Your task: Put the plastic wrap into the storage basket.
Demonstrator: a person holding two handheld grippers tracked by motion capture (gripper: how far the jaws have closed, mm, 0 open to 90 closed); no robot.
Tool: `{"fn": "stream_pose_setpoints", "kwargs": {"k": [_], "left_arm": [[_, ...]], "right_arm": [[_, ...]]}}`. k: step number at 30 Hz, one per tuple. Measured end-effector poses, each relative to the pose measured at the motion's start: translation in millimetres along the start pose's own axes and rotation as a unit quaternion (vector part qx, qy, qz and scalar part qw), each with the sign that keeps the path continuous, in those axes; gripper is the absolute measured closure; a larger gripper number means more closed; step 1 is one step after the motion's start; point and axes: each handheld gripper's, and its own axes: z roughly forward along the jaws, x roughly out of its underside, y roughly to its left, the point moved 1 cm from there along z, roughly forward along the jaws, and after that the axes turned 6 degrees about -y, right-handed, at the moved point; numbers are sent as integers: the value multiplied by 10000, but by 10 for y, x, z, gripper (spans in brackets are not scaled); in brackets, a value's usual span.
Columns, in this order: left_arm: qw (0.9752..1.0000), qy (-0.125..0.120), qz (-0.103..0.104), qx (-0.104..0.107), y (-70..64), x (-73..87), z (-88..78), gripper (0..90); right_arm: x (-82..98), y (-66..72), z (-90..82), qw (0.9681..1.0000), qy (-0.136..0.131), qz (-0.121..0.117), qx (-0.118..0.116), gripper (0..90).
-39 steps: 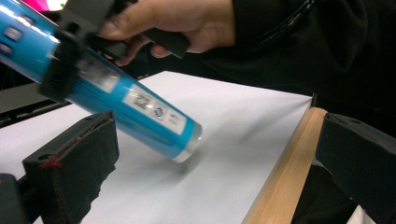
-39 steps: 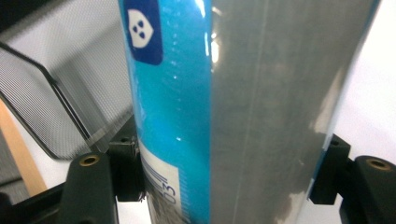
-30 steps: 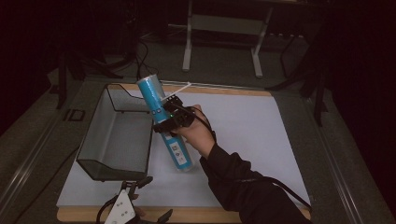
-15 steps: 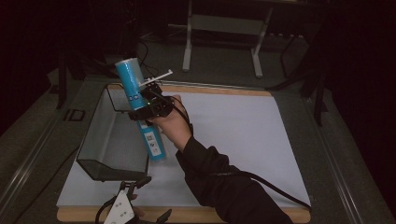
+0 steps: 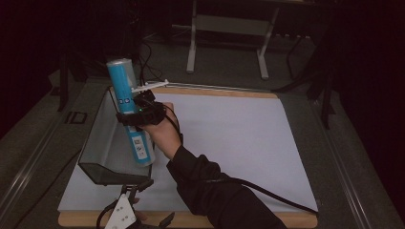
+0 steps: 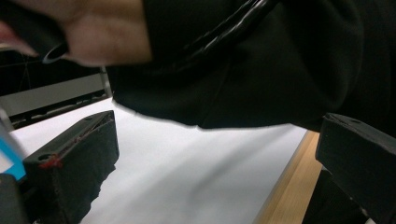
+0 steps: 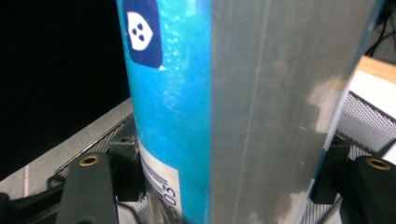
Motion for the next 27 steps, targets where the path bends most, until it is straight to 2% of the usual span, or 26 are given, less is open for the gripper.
{"fn": "stream_pose_setpoints", "kwargs": {"k": [2, 3, 5, 7, 8, 9, 11, 13, 15, 16, 18, 19, 20, 23, 27], "left_arm": [[10000, 2, -7, 24, -4, 1, 4, 3], [10000, 14, -8, 30, -3, 2, 5, 3], [10000, 16, -16, 37, -1, 3, 6, 3], [10000, 43, -12, 50, 1, 5, 9, 3], [10000, 57, -15, 60, 1, 7, 10, 3], [10000, 50, -9, 67, 1, 6, 10, 3], [10000, 33, -15, 75, -2, 3, 9, 3], [10000, 33, -19, 79, -2, 2, 8, 3], [10000, 26, -30, 81, 1, 1, 5, 3], [10000, 22, -33, 80, 3, 1, 5, 3], [10000, 27, -37, 83, 5, 2, 6, 3], [10000, 37, -30, 77, 8, 3, 6, 3], [10000, 34, -36, 82, 10, 3, 7, 3], [10000, 16, -34, 73, 14, 0, 5, 3], [10000, -9, -47, 54, 22, -4, 2, 3]], "right_arm": [[36, -13, 45, 10000, -73, 43, -48, 316], [70, -35, 93, 9998, -78, 176, -72, 316], [92, -48, 116, 9997, -93, 239, -61, 316], [112, -63, 141, 9996, -48, 286, -67, 316], [166, -92, 191, 9990, 7, 434, -46, 316], [183, -108, 213, 9986, 67, 514, -99, 316], [223, -123, 251, 9980, 162, 612, -50, 316], [267, -142, 295, 9968, 297, 735, -40, 316], [316, -153, 336, 9958, 414, 815, 84, 316], [361, -175, 369, 9942, 486, 951, 151, 316], [361, -175, 369, 9942, 486, 951, 151, 316], [377, -193, 387, 9929, 570, 1038, 135, 316], [409, -224, 416, 9902, 658, 1220, 141, 316], [451, -257, 466, 9879, 794, 1314, 216, 316], [471, -284, 498, 9868, 692, 1429, 322, 315]]}}
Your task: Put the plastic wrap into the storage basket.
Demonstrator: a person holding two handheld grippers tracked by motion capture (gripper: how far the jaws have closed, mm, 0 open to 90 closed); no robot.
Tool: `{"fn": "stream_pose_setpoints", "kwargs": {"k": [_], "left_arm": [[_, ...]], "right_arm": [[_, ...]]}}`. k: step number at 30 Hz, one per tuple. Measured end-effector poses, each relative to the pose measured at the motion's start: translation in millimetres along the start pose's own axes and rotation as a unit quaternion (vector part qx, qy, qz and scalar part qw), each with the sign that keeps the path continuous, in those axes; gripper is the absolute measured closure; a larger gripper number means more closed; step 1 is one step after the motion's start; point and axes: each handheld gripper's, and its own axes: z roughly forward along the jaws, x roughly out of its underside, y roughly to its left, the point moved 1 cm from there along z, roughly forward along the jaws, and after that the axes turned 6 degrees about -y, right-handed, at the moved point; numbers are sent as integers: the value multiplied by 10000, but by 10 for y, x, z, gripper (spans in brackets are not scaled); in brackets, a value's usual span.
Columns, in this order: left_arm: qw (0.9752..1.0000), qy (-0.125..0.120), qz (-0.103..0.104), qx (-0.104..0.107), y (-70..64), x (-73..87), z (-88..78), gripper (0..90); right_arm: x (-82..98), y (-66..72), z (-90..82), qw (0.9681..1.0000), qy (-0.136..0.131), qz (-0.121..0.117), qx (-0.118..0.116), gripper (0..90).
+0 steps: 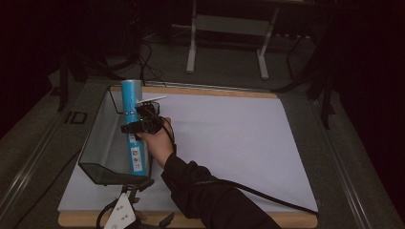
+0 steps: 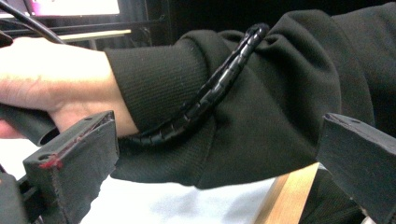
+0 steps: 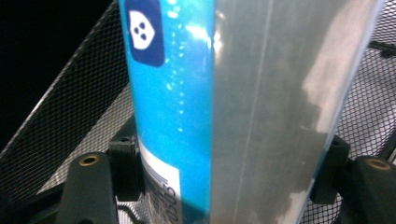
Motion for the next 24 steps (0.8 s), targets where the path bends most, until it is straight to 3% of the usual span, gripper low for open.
{"fn": "stream_pose_setpoints", "kwargs": {"k": [8, 15, 19, 24], "left_arm": [[10000, -18, 9, 9, 0, -6, -4, 3], [10000, 21, 4, -10, 5, -2, 7, 3], [9999, 84, -111, -94, 44, 12, 21, 3], [9999, 55, -113, -95, 46, 7, 16, 3]], "right_arm": [[33, -63, 123, 9983, -306, 326, 361, 313], [50, -176, 193, 9957, -385, 637, 559, 310], [51, -263, 256, 9937, -321, 857, 648, 305], [69, -220, 361, 9939, -257, 650, 851, 298]]}}
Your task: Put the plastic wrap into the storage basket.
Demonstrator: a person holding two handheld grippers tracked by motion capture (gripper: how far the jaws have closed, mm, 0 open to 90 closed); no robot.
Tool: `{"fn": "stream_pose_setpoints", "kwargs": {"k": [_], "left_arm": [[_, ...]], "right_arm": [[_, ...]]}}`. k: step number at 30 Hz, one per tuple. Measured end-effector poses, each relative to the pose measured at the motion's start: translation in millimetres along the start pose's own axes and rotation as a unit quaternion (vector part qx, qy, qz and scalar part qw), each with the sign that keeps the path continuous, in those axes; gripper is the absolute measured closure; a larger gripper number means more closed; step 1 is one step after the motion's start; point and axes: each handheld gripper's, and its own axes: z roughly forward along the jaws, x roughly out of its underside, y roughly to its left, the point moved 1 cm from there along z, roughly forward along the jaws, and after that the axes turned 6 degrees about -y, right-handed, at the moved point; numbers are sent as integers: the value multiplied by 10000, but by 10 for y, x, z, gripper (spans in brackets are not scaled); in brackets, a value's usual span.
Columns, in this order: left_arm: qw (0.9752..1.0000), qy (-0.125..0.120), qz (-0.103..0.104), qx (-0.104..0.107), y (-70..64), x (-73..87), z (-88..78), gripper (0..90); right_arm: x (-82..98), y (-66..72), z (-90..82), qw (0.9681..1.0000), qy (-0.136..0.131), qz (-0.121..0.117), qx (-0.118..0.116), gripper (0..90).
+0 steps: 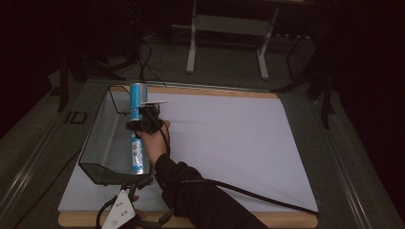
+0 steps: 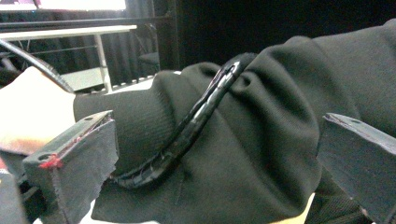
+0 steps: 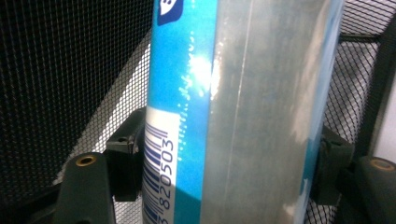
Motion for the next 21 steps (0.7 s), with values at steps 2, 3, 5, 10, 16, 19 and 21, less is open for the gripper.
{"fn": "stream_pose_setpoints", "kwargs": {"k": [2, 3, 5, 10, 16, 19, 21], "left_arm": [[10000, 4, 8, 7, -2, -1, -1, 3], [10000, 4, 8, 7, -2, -1, -1, 3], [10000, -12, 1, 26, 1, -4, -2, 3], [10000, -24, -18, 27, 4, -5, -5, 3], [10000, -22, -24, 47, 1, -6, 1, 3], [10000, -27, -29, 37, 3, -6, -3, 3], [10000, -35, -41, 33, 5, -7, -5, 3]], "right_arm": [[10, 6, 18, 10000, -7, -65, 18, 296], [10, 6, 18, 10000, -7, -65, 18, 296], [37, -5, 72, 9996, 35, -196, 224, 279], [53, -17, 93, 9985, -13, -360, 403, 269], [56, -3, 82, 9960, -133, -745, 480, 221], [38, -18, 55, 9961, -201, -817, 257, 128], [14, -28, 22, 9955, -264, -875, 260, 132]]}}
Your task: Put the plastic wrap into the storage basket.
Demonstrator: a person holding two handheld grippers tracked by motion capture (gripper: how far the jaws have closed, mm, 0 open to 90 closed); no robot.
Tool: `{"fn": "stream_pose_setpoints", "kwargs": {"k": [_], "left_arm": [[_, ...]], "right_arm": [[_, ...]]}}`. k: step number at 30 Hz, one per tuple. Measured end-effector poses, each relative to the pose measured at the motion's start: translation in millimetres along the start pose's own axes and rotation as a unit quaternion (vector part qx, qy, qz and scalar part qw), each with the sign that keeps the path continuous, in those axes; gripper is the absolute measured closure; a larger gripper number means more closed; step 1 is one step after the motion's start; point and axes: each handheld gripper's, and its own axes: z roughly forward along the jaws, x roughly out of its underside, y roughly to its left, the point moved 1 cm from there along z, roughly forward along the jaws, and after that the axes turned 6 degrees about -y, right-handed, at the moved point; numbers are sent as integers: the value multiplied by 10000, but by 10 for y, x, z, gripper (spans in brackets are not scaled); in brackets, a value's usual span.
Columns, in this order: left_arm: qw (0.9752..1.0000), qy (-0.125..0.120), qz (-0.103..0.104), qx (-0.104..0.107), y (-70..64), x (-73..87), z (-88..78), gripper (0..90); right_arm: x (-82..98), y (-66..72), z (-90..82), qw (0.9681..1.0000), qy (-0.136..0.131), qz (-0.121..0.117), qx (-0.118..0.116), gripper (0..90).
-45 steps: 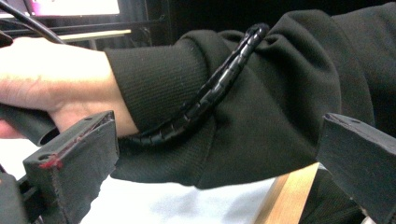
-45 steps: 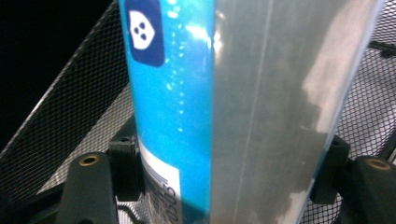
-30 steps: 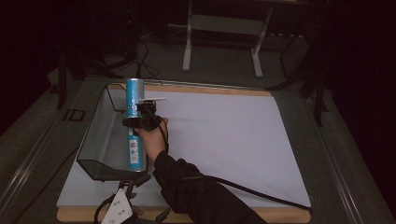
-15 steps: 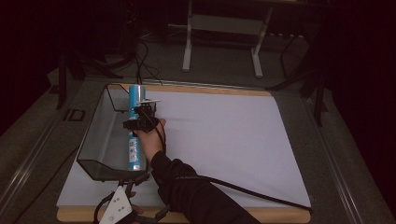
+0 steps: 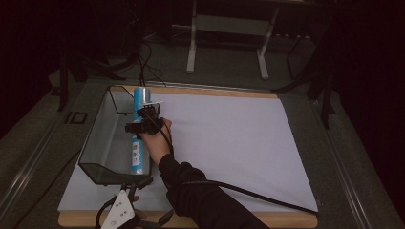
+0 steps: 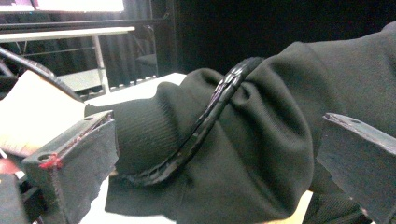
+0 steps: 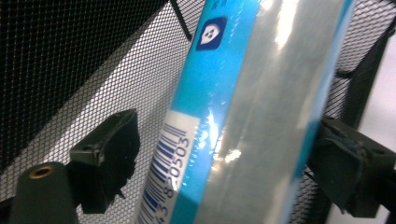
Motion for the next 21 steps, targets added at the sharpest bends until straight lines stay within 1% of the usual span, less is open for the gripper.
{"fn": "stream_pose_setpoints", "kwargs": {"k": [1, 3, 8, 10, 12, 13, 15, 16, 17, 18, 19, 21], "left_arm": [[10000, -4, -1, 1, 0, 0, -1, 3], [10000, -1, 1, -2, 0, 0, -1, 3], [10000, 19, -10, 10, 2, 1, 4, 3], [10000, 27, -10, 5, -2, 3, 8, 3], [10000, 26, -4, 3, -4, 3, 9, 3], [10000, 23, -6, 0, -6, 3, 9, 3], [10000, 25, -6, -4, -5, 3, 8, 3], [10000, 22, -19, -9, -5, 4, 9, 3], [10000, 22, -19, -9, -5, 4, 9, 3], [10000, 17, -45, -16, -1, 4, 11, 3], [10000, 17, -52, -20, 0, 5, 12, 3], [10000, 28, -55, -26, 3, 7, 14, 3]], "right_arm": [[-9, -3, -19, 10000, 33, -87, -18, 121], [-24, -19, -84, 9997, -17, -233, -68, 122], [-60, -70, -295, 9990, -94, -373, -229, 125], [-61, -119, -387, 9988, -116, -411, -233, 133], [-56, -176, -471, 9985, -123, -500, -191, 134], [-50, -210, -516, 9982, -172, -537, -182, 137], [-40, -268, -599, 9976, -195, -653, -87, 138], [-34, -296, -636, 9974, -206, -676, -113, 138], [-34, -296, -636, 9974, -206, -676, -113, 138], [-28, -326, -673, 9975, -198, -664, -152, 139], [-11, -376, -753, 9970, -233, -717, -155, 139], [8, -419, -824, 9967, -261, -742, -196, 138]]}}
